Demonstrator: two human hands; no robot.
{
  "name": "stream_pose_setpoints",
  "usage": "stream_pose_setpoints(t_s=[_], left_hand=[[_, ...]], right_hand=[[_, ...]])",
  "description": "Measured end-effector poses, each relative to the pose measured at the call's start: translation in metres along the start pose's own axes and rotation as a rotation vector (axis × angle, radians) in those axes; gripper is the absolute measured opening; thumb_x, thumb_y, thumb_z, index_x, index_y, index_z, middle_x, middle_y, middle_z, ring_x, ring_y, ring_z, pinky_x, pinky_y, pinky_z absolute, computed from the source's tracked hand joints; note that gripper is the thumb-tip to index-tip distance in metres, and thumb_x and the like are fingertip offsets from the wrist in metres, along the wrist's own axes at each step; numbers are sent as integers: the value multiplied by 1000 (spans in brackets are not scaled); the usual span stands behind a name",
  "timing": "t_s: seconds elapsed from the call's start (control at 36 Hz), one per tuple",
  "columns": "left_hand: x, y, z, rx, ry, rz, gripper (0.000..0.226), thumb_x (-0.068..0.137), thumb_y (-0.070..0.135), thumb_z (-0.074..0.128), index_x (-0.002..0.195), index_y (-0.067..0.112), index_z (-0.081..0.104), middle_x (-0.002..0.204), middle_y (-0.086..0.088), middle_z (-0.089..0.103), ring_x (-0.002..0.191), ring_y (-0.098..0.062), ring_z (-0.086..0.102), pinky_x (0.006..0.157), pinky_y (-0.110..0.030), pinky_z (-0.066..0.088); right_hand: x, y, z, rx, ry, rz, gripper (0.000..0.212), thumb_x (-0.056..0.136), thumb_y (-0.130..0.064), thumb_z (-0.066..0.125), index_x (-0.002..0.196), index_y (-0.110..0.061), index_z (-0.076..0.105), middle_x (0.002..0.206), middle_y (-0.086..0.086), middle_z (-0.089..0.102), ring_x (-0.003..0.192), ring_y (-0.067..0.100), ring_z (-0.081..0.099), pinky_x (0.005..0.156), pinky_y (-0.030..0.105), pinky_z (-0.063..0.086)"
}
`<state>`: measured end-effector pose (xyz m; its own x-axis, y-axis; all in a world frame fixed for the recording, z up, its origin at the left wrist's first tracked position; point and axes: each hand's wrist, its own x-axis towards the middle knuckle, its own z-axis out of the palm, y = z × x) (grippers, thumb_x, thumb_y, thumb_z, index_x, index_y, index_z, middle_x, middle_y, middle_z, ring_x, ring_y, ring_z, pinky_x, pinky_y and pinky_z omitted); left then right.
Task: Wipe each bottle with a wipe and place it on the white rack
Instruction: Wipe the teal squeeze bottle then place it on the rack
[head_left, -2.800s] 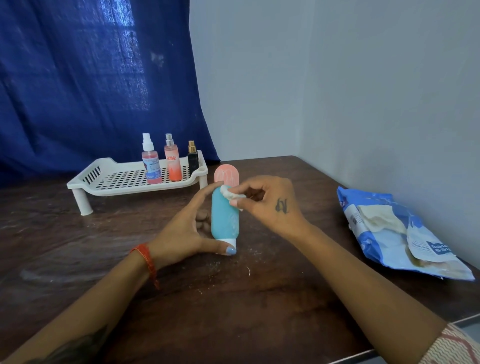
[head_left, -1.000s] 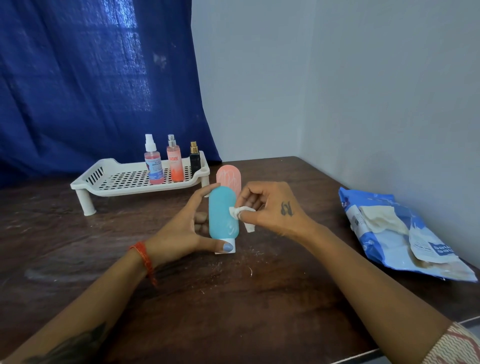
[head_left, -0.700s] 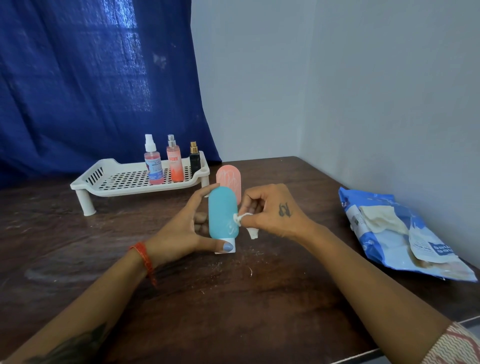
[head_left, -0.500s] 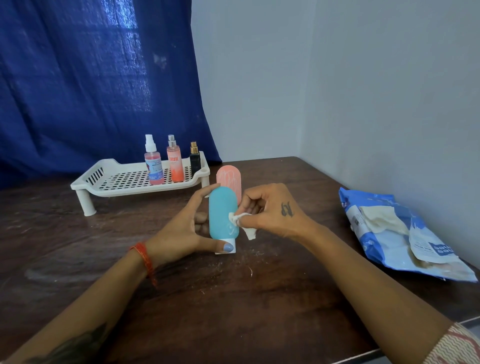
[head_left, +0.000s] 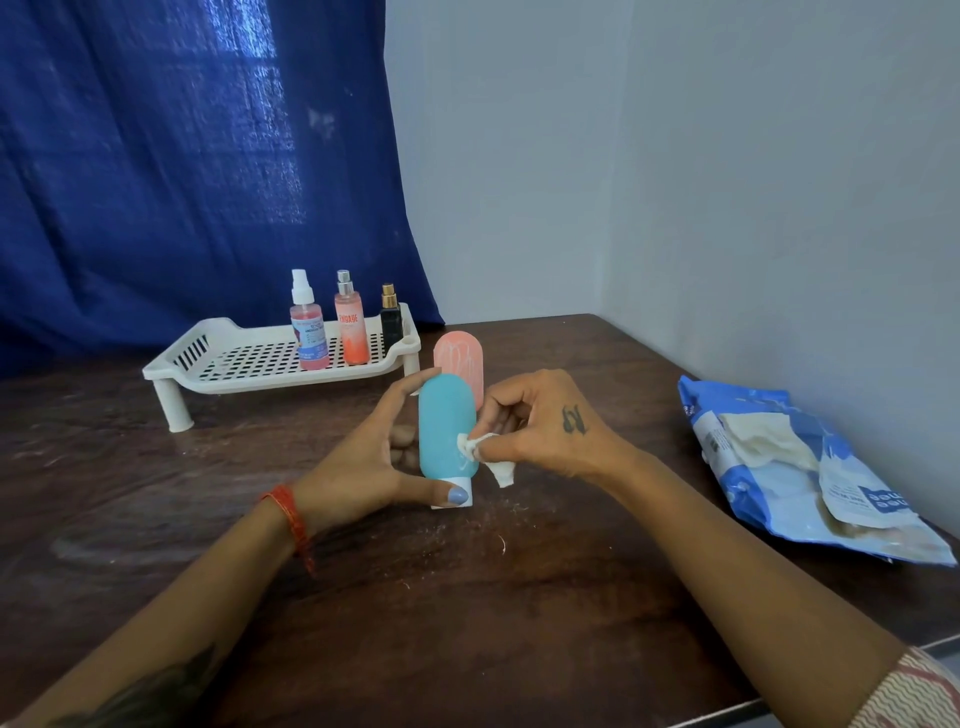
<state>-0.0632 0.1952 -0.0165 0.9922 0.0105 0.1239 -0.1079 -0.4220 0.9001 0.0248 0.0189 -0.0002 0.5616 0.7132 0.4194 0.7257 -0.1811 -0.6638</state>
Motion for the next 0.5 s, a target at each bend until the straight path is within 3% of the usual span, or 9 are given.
stream_pose_setpoints(t_s=[0.14,0.36,0.44,0.5], left_hand=[[0,0,0,3,1,5,109,53,18,85,134,52,19,111,-8,68,97,-21,68,87,-36,56],[1,-2,-1,-11,-4,14,107,54,16,87,131,54,21,111,-6,69,97,-19,69,87,-34,55],[2,-3,-2,-9,-5,6,108,55,16,89,128,57,22,112,-5,68,99,-20,68,89,-36,55],[3,-4,-2,-11,-7,5,109,52,20,91,127,59,22,112,-6,68,99,-20,68,90,-37,55]], right_hand=[[0,2,0,-2,-78,29,7,71,-9,76,68,-9,69,67,-2,66,62,7,58,59,16,45],[1,4,3,-17,111,-68,9,76,-16,75,79,-7,72,75,0,69,65,11,62,61,18,52],[0,0,4,26,64,-80,9,76,-13,75,81,-6,73,77,0,70,67,13,62,63,22,54],[-1,-3,3,37,4,-71,6,75,-11,76,79,-8,72,74,-2,69,66,10,62,61,18,52]])
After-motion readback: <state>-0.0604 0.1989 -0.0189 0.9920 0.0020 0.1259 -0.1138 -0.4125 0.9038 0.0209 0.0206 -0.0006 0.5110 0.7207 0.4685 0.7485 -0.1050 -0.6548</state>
